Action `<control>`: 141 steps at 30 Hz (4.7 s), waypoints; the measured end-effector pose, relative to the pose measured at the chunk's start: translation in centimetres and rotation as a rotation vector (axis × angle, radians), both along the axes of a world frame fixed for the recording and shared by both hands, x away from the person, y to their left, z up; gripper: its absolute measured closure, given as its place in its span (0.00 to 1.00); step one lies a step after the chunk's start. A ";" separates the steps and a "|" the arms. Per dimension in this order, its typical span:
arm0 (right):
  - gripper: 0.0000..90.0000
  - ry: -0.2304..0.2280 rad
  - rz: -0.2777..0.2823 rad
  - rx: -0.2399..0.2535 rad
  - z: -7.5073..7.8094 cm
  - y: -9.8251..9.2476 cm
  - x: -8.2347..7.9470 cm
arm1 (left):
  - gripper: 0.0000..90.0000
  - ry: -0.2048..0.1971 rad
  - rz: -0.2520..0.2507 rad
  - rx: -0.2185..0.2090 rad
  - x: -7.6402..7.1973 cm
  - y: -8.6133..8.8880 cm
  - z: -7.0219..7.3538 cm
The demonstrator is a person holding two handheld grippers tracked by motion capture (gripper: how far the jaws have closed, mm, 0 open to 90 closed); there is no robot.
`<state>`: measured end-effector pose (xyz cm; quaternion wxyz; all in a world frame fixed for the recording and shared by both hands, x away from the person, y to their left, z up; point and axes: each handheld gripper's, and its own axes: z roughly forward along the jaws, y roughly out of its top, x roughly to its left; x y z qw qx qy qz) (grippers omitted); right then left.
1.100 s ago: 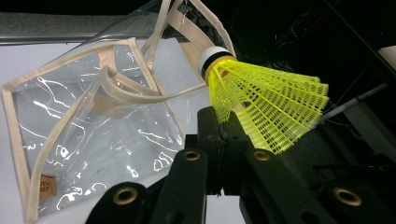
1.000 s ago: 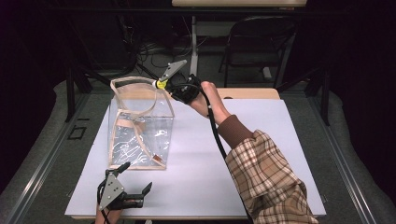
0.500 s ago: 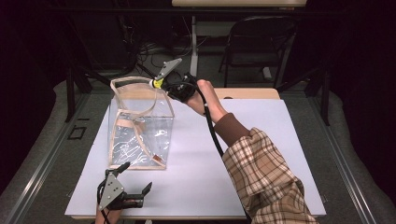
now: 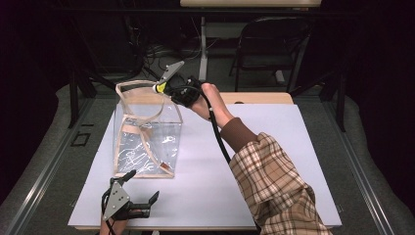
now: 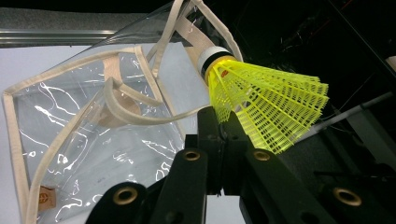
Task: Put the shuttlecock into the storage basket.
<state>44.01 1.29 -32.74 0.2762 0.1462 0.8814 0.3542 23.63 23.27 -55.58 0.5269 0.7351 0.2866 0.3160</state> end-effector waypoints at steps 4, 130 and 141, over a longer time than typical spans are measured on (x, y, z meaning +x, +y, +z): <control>1.00 -0.001 0.003 -0.006 0.0 0.2 0.1 | 0.00 0.000 0.000 -0.001 0.0 0.0 0.0; 0.98 0.070 -0.037 -0.054 -3.8 7.7 4.0 | 0.00 -0.001 0.002 -0.020 -0.1 0.2 0.1; 0.76 0.088 -0.045 -0.031 -3.9 7.6 4.1 | 0.00 -0.002 0.000 -0.021 -0.1 0.2 0.1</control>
